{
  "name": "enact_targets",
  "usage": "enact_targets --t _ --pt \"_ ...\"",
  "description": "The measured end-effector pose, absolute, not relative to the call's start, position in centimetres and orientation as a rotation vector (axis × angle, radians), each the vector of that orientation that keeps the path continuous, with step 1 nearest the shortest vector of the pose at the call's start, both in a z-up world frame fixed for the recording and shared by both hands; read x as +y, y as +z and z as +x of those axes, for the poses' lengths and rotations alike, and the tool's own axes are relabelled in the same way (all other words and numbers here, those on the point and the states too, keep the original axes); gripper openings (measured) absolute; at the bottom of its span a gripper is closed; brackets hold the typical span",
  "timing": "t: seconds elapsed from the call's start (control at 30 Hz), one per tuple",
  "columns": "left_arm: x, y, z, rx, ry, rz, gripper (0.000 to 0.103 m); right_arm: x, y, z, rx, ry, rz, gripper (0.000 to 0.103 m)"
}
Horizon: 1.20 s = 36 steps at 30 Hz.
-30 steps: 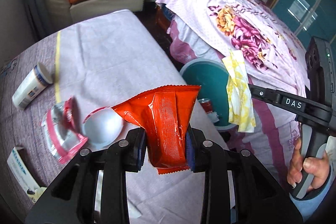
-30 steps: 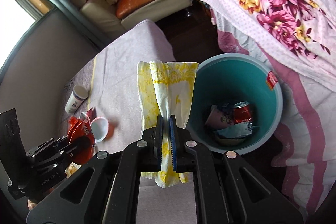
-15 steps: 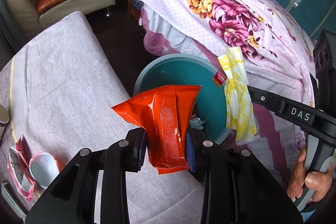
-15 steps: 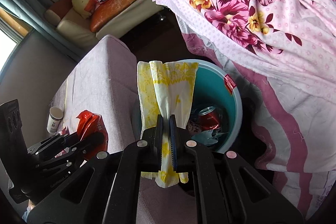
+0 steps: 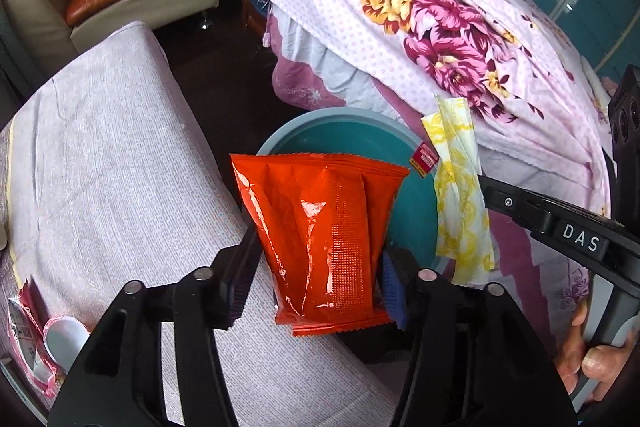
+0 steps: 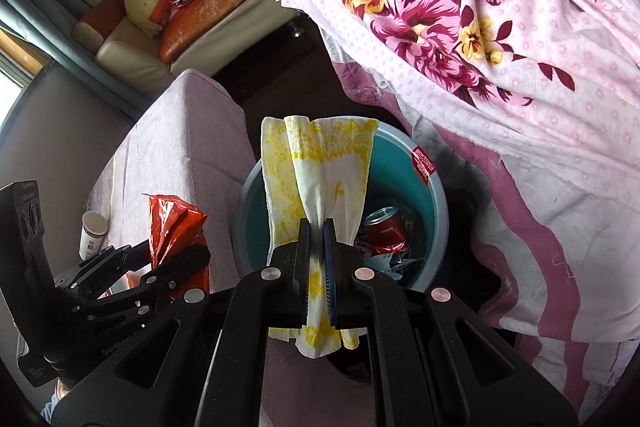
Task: Collect trash
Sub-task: 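Open both grippers to drop the bag and napkin into the bin, then move both grippers back toward the remaining trash on the table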
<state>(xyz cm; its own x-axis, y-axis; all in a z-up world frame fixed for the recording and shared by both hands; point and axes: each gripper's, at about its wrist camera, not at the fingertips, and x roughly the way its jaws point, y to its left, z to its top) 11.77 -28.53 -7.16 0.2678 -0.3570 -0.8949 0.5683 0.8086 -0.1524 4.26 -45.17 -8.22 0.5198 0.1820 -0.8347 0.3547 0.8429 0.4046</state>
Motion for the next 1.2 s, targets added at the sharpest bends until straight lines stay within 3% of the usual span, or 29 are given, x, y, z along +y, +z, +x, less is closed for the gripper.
enact_targets --t 0.07,0.17,0.6,0.7,0.77,0.8,0.83,1.1,1.2 --pt "-28.4 -7.0 11.7 1.131 -0.618 0.220 0.075 -45.0 -8.2 4.5 1.039 -0.113 0.583 0.007" --pt "-28.0 -6.8 11.6 1.121 -0.600 0.222 0.085 -44.8 -8.3 4.6 1.045 -0.113 0.578 0.007" --pt "-25.2 -6.6 11.6 1.133 -0.560 0.187 0.089 -43.2 -8.0 5.5 1.066 -0.102 0.539 0.007" --pt "-24.5 -6.7 11.6 1.144 -0.555 0.172 0.089 -42.6 -7.9 5.8 1.075 -0.097 0.526 0.012" --pt "-23.9 -6.6 11.6 1.148 -0.553 0.158 0.089 -42.3 -7.9 5.9 1.084 -0.092 0.527 0.025" --pt "-23.6 -6.6 11.5 1.149 -0.551 0.152 0.089 -42.2 -7.8 5.9 1.085 -0.094 0.528 0.041" --pt "-23.3 -6.6 11.4 1.150 -0.550 0.147 0.089 -42.1 -7.8 5.9 1.083 -0.098 0.526 0.052" --pt "-20.2 -6.0 10.7 1.153 -0.528 0.103 0.089 -40.8 -6.4 5.4 1.079 -0.105 0.509 0.073" --pt "-18.8 -6.0 10.2 1.157 -0.515 0.086 0.090 -39.7 -5.9 5.2 1.087 -0.094 0.495 0.075"
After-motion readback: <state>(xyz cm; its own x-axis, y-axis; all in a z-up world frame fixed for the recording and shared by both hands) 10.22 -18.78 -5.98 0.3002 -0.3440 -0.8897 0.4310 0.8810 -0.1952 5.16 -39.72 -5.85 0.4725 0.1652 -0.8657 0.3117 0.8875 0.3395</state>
